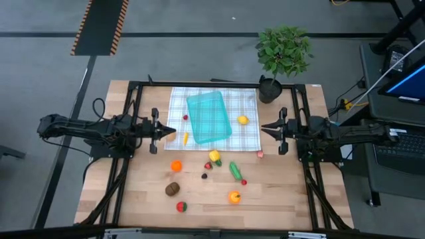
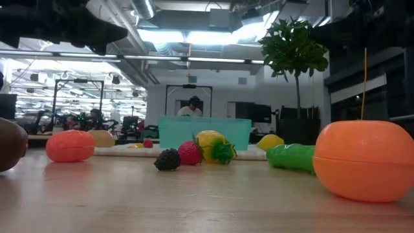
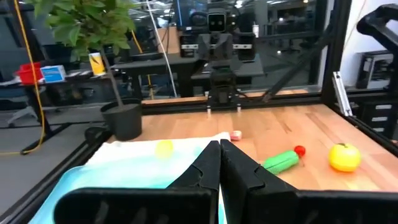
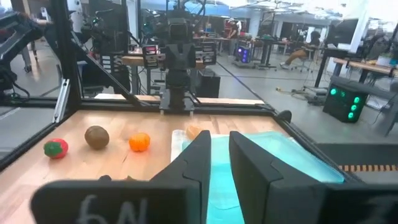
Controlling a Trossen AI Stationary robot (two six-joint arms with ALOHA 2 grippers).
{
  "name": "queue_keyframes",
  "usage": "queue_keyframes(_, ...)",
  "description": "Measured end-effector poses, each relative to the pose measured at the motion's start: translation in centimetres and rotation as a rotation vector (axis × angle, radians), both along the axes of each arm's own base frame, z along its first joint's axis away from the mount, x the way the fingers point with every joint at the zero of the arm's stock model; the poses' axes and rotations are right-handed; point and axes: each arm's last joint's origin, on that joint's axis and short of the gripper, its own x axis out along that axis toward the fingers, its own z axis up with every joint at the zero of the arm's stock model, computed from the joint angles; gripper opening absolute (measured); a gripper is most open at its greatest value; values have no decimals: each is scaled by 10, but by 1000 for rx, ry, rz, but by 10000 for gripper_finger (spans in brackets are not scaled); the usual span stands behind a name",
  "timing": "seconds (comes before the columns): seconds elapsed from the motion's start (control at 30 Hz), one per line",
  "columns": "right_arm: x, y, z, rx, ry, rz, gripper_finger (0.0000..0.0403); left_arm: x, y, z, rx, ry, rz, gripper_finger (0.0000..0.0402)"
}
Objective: Pick and placing Produce into tupperware
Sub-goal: Put the brown potato into the blue bin
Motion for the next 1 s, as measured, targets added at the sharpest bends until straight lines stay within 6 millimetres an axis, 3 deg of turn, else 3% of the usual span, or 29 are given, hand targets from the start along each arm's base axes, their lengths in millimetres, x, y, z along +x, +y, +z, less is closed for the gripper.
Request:
queue_keyframes(0.23,0,-1,2,-6,-24,-43,62,3,2,-2,-72,7,61,0)
queue_keyframes(0.57,10,-2,-4,-11,72,-55,62,14,6,-13,-79,130,84,0)
queue_keyframes(1.0,37,-2,25,-13,397,-53,62,36,7,31,-134,659,158,0)
